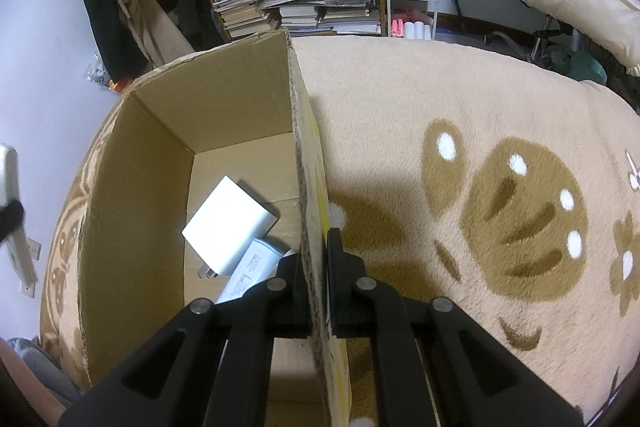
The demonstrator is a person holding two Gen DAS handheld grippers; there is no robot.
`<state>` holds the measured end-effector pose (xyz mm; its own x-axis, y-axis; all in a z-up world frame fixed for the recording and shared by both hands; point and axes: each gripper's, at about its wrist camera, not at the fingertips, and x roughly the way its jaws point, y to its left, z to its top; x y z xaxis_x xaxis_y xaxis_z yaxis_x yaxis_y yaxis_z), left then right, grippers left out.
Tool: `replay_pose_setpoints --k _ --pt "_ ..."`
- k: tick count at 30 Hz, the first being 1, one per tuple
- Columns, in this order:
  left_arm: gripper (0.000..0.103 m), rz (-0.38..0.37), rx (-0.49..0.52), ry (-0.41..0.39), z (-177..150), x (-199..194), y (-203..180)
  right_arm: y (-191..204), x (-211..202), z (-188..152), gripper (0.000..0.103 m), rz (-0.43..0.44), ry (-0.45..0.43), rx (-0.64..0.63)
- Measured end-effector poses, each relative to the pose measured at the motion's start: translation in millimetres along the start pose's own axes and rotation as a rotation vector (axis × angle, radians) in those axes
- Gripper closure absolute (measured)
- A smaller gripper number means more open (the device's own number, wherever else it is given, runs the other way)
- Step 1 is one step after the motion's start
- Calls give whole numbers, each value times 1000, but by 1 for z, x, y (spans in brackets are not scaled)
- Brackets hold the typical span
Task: Organize rigid objects
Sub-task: 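Lift the socket adapter with the left tool and carry it over the box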
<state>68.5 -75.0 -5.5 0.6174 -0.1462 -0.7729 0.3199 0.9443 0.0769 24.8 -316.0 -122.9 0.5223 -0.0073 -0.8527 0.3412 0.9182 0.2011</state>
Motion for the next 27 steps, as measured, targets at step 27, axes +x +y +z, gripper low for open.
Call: replay_pose_setpoints --k 27 --pt "52 -168 35 72 30 39 -79 -2 -1 0 96 -2 0 -3"
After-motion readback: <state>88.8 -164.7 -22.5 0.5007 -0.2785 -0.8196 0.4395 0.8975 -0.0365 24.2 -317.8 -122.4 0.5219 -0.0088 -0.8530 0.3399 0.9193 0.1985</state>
